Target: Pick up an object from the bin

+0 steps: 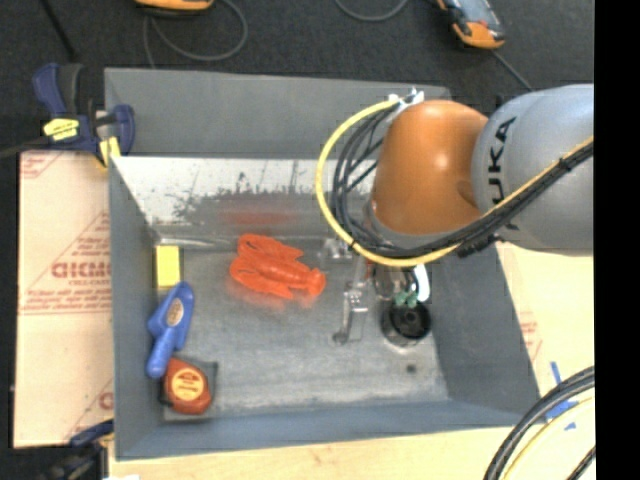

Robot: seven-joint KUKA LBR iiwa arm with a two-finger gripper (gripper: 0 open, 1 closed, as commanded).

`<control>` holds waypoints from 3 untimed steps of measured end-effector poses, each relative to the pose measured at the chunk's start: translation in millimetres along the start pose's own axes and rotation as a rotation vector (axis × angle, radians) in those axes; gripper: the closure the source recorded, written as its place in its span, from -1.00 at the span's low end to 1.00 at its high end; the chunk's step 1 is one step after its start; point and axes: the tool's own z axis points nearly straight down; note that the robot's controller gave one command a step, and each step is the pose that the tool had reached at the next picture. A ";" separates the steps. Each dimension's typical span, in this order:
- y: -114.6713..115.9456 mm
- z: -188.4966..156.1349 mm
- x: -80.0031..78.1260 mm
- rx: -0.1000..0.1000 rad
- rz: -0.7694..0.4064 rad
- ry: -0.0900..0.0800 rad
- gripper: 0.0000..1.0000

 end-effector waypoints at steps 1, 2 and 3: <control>0.1 -4.4 -1.5 -0.001 0.001 -0.008 -1.00; 26.8 26.3 -36.3 -0.003 0.027 -0.014 -1.00; 31.1 47.1 -43.6 -0.005 0.048 -0.006 -1.00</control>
Offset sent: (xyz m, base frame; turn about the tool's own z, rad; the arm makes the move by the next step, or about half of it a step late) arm 0.0468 0.0382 -0.0436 0.0365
